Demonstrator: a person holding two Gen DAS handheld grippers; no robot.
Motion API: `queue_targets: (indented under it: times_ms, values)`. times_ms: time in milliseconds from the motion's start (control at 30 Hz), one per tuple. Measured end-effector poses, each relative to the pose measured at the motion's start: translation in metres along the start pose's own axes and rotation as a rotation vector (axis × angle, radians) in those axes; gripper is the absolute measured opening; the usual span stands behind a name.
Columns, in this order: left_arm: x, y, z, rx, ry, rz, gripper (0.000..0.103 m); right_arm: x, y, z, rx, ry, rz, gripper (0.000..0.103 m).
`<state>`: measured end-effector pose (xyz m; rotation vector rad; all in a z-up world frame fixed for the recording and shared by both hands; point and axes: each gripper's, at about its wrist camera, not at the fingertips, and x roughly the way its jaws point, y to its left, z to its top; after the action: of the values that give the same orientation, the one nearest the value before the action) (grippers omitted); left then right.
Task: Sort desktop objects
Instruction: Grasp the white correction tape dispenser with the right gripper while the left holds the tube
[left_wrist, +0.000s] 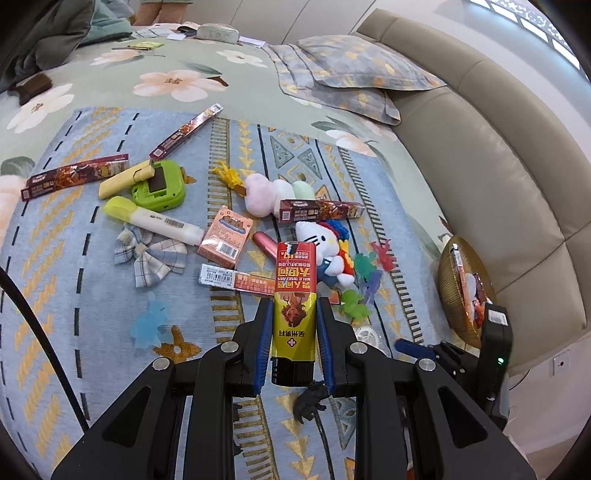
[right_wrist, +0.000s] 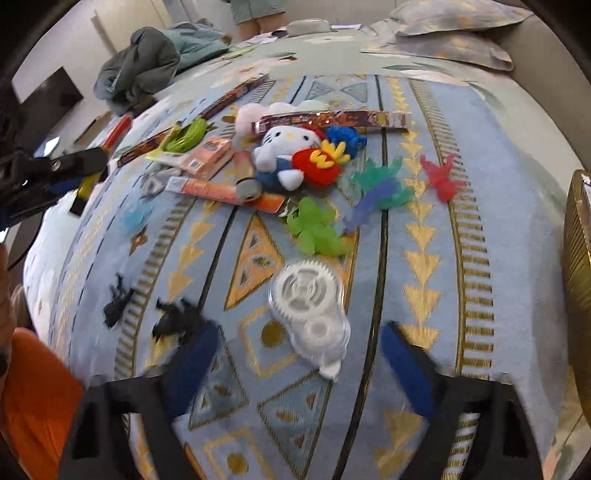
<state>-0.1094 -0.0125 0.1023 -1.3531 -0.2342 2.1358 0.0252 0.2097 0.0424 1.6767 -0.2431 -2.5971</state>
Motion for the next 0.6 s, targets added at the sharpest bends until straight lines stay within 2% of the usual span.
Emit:
queue_targets:
  times_ms: [67,133,200,233,400,567,600]
  values:
    - [0.001,0.000,0.000,0.003,0.000,0.002,0.020,0.011,0.006,0.006,-0.024,0.036,-0.018,0.055]
    - [0.001,-0.001,0.000,0.012,-0.004,0.010,0.020,0.017,0.017,0.006,-0.079,0.021,-0.095,0.055]
    - [0.001,-0.002,0.000,0.024,-0.007,0.019,0.020,0.019,0.024,0.005,-0.107,-0.003,-0.157,0.042]
    - [0.001,-0.004,-0.001,0.035,-0.008,0.023,0.020,0.017,0.026,0.002,-0.108,-0.020,-0.157,0.040]
    - [0.001,-0.016,-0.005,0.097,-0.009,0.024,0.020,-0.003,0.018,-0.012,-0.023,-0.072,-0.077,0.037]
    - [0.004,-0.038,-0.016,0.191,0.002,0.017,0.020,-0.054,-0.005,-0.048,0.125,-0.168,0.033,0.035]
    - [0.007,-0.043,-0.017,0.204,0.011,0.012,0.020,-0.058,-0.007,-0.050,0.144,-0.179,0.040,0.022]
